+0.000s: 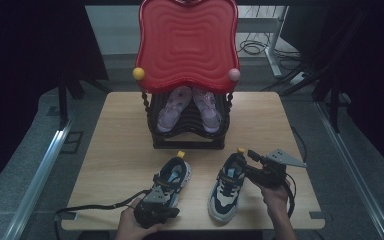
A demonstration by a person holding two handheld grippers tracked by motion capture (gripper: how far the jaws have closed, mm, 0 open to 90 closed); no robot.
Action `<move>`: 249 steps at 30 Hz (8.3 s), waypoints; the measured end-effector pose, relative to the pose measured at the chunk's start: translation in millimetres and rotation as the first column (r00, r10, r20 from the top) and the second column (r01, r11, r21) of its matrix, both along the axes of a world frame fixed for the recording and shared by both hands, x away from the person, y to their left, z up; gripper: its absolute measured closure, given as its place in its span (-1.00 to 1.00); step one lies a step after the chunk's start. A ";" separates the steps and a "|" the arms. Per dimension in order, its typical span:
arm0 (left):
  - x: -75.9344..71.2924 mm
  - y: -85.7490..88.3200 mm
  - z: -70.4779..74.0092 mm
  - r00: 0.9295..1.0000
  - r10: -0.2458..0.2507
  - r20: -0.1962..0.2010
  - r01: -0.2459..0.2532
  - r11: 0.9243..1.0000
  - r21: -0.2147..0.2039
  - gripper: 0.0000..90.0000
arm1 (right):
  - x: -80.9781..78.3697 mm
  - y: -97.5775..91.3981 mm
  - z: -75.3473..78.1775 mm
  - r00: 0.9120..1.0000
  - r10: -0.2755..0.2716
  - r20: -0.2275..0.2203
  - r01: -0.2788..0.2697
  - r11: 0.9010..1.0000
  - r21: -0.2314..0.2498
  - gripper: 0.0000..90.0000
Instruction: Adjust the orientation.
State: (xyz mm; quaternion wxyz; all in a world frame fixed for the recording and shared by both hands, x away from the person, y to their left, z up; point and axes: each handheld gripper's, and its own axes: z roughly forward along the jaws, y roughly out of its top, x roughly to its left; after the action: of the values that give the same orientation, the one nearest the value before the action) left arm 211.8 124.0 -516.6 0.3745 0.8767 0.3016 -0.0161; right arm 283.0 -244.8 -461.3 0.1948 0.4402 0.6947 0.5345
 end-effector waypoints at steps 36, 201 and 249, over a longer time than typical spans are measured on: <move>20.2 76.6 3.8 0.986 0.162 -0.028 -0.161 0.986 0.034 1.00 | -2.8 1.5 4.6 1.000 0.010 0.004 -0.011 0.999 0.032 0.00; 66.6 126.6 88.5 0.910 0.396 0.126 -0.373 0.912 -0.170 -0.03 | -9.5 198.0 -18.6 0.846 0.512 -0.149 -0.533 0.816 -0.223 0.99; 68.2 121.0 84.3 0.920 0.374 0.113 -0.358 0.923 -0.143 -0.07 | -17.2 215.6 -24.2 0.807 0.568 -0.161 -0.589 0.793 -0.154 0.97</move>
State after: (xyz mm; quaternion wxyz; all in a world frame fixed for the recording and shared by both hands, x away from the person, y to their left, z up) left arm 280.0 245.0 -432.3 0.4426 0.7797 0.4321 0.0971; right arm 265.8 -29.2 -485.5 0.0269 0.2128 0.8545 0.4730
